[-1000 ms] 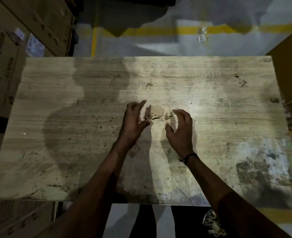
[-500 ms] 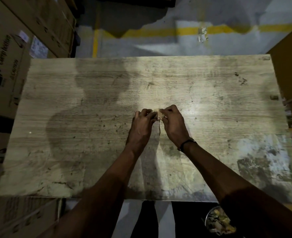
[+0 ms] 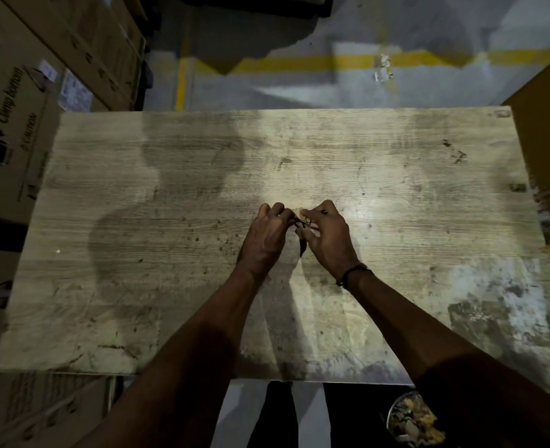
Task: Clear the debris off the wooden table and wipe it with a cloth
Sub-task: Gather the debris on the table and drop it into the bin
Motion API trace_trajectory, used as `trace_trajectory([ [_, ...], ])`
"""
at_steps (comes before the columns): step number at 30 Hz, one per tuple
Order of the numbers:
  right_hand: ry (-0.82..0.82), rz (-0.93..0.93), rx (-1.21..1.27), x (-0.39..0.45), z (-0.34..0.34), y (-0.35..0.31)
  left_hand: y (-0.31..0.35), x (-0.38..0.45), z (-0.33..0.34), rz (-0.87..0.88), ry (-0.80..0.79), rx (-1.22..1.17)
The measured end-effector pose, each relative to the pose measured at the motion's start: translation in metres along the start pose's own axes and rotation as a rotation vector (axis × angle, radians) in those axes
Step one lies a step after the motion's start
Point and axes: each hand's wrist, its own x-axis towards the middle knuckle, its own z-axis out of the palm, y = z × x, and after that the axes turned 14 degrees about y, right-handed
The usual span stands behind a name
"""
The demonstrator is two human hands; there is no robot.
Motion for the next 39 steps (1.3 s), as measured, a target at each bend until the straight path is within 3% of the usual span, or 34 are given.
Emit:
trace_trajectory([
  [5, 0.065, -0.058, -0.014, 0.004, 0.002, 0.002, 0.0, 0.001, 0.005, -0.129, 0.008, -0.068],
  [13, -0.01, -0.134, -0.145, -0.009, 0.001, -0.003, 0.012, -0.023, -0.007, -0.323, 0.064, -0.212],
  [22, -0.052, 0.012, -0.167, -0.066, -0.003, -0.02, 0.034, -0.088, -0.019, -0.657, 0.137, -0.312],
  [30, -0.118, 0.054, -0.123, -0.098, -0.034, -0.046, 0.029, -0.113, -0.036, -0.872, -0.011, -0.55],
  [34, -0.059, 0.084, -0.072, -0.116, -0.056, -0.06, 0.043, -0.109, -0.061, -0.859, -0.082, -0.624],
  [39, 0.011, 0.129, -0.039, -0.145, -0.093, -0.08, 0.068, -0.112, -0.086, -0.633, -0.122, -0.617],
])
